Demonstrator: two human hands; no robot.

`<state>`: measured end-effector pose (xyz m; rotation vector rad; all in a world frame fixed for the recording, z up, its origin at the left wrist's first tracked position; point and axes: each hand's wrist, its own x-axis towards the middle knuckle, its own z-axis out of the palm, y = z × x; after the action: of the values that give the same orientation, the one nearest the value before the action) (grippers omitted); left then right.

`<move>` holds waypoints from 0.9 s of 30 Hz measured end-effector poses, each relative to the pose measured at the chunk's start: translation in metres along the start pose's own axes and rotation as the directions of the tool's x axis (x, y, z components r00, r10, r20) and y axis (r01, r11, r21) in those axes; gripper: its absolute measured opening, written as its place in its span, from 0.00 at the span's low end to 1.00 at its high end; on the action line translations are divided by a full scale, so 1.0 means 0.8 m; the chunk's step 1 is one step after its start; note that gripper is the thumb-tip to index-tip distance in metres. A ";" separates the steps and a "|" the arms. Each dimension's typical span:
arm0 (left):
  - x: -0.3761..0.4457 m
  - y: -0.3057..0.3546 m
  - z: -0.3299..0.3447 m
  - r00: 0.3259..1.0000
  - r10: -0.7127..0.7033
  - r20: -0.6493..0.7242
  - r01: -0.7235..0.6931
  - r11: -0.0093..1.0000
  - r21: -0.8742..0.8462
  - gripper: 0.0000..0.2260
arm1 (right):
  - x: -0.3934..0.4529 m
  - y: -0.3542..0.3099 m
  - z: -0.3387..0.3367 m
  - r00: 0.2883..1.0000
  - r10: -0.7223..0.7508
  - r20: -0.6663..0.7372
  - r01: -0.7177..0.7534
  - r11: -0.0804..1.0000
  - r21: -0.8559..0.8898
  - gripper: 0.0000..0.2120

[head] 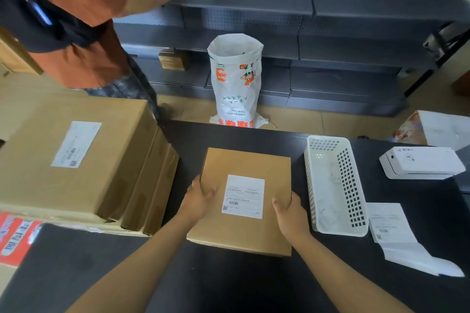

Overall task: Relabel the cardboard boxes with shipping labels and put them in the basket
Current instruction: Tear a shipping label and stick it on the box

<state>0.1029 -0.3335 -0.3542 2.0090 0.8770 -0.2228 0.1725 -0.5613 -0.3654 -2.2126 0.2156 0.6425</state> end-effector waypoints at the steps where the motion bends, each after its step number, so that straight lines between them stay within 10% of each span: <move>1: -0.001 0.001 -0.001 1.000 0.010 -0.006 -0.010 1.000 -0.006 0.28 | 0.000 0.000 -0.001 1.000 -0.004 0.001 0.004 1.000 0.001 0.28; 18: -0.034 0.094 -0.040 0.963 0.207 -0.173 -0.222 0.972 -0.075 0.30 | -0.011 -0.073 -0.077 0.966 -0.178 -0.188 0.208 0.966 0.152 0.24; 27: -0.056 0.163 -0.047 0.921 0.386 -0.042 -0.386 0.922 0.005 0.27 | -0.072 -0.073 -0.126 0.918 -0.072 -0.390 0.178 0.954 0.242 0.22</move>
<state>0.1496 -0.3700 -0.2239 2.1424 0.4869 0.0452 0.1820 -0.6014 -0.2424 -2.0415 0.3333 0.0984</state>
